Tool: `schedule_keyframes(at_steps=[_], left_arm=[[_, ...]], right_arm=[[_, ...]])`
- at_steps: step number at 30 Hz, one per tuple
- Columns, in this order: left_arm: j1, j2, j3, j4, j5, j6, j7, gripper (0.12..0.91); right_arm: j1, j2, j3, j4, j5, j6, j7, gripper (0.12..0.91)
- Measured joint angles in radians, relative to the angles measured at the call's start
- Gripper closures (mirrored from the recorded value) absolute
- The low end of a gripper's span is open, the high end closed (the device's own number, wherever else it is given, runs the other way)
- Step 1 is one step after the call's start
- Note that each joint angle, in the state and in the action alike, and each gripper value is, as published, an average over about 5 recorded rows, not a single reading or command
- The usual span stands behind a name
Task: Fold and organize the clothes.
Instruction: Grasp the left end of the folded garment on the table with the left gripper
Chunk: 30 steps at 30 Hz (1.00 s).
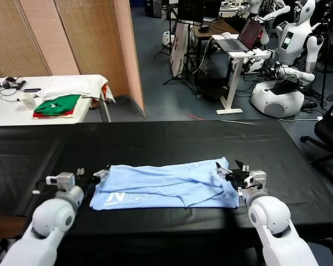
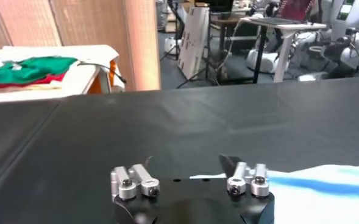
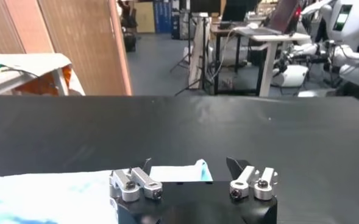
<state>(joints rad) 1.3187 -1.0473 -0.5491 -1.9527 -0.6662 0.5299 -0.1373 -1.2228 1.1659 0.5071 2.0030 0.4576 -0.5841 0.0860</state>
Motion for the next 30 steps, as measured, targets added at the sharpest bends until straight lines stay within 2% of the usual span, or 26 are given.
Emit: schedule_keyframes(at_steps=[6, 12, 15, 19, 27, 30], left_arm=[[0.094, -0.045, -0.054, -0.05, -0.008, -0.011, 0.006, 0.123], [0.121, -0.064, -0.063, -0.044, -0.009, -0.027, 0.023, 0.123], [0.121, -0.073, -0.061, -0.032, -0.007, -0.032, 0.029, 0.161], [0.117, -0.078, -0.048, -0.02, 0.006, -0.037, 0.037, 0.298], [0.113, -0.075, -0.034, 0.006, 0.001, -0.044, 0.056, 0.737], [0.115, -0.076, -0.033, 0.009, -0.009, -0.042, 0.06, 0.82]], right_arm=[[-0.016, -0.005, 0.013, 0.014, 0.004, 0.0, 0.0, 0.118], [-0.022, 0.003, 0.014, 0.017, 0.001, 0.0, 0.0, 0.118], [-0.023, 0.004, 0.015, 0.017, 0.0, 0.0, 0.0, 0.118], [-0.025, 0.005, 0.016, 0.02, -0.001, 0.0, 0.001, 0.118], [-0.027, 0.007, 0.014, 0.025, -0.005, -0.001, -0.001, 0.118], [-0.024, 0.007, 0.012, 0.027, -0.006, -0.003, -0.001, 0.118]])
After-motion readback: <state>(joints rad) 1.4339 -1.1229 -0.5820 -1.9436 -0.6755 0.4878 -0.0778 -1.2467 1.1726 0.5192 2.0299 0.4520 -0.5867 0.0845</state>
